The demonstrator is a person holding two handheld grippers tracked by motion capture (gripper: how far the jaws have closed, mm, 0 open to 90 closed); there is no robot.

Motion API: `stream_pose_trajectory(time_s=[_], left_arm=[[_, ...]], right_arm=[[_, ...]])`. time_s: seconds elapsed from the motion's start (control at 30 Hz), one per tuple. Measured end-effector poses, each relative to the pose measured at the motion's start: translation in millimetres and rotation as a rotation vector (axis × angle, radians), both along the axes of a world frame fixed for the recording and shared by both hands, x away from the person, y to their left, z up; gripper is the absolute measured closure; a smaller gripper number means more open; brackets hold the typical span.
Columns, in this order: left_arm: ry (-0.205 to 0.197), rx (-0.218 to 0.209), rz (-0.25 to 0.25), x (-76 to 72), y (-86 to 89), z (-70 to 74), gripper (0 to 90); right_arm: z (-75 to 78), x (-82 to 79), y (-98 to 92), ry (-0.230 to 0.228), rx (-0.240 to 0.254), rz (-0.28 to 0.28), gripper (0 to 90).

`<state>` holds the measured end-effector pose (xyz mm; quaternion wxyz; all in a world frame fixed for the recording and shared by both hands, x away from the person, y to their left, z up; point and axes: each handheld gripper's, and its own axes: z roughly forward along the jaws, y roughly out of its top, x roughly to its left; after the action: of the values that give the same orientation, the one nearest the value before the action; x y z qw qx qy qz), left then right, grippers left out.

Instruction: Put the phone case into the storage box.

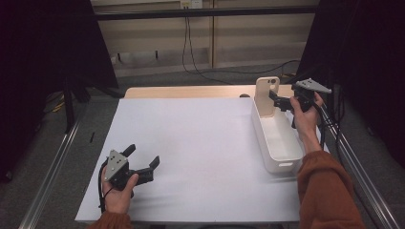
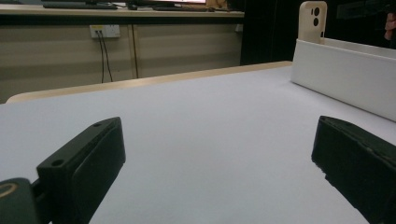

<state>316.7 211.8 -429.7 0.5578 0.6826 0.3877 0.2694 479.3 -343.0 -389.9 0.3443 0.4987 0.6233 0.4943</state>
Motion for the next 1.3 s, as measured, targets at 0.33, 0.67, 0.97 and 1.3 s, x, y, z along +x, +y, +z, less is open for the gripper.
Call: stream_pose_trajectory(time_s=[0.33, 0.67, 0.97, 1.3], left_arm=[[-0.003, -0.006, 0.006, -1.8, 0.9, 0.6, 2.9], [-0.007, -0.008, 0.006, -1.6, 0.7, 1.0, 2.9], [-0.005, -0.016, 0.025, -3.2, 4.1, 1.1, 2.9], [-0.009, -0.02, 0.033, -5.7, 7.1, 1.0, 2.9]], right_arm=[[1.1, -13.5, -0.2, -0.012, 0.01, 0.004, 0.9], [5.4, -28.6, 1.1, -0.03, 0.002, 0.005, 0.3], [5.4, -43.2, -0.4, -0.037, 0.006, 0.012, 0.0], [10.3, -59.0, -1.0, -0.055, -0.006, 0.036, 0.0]])
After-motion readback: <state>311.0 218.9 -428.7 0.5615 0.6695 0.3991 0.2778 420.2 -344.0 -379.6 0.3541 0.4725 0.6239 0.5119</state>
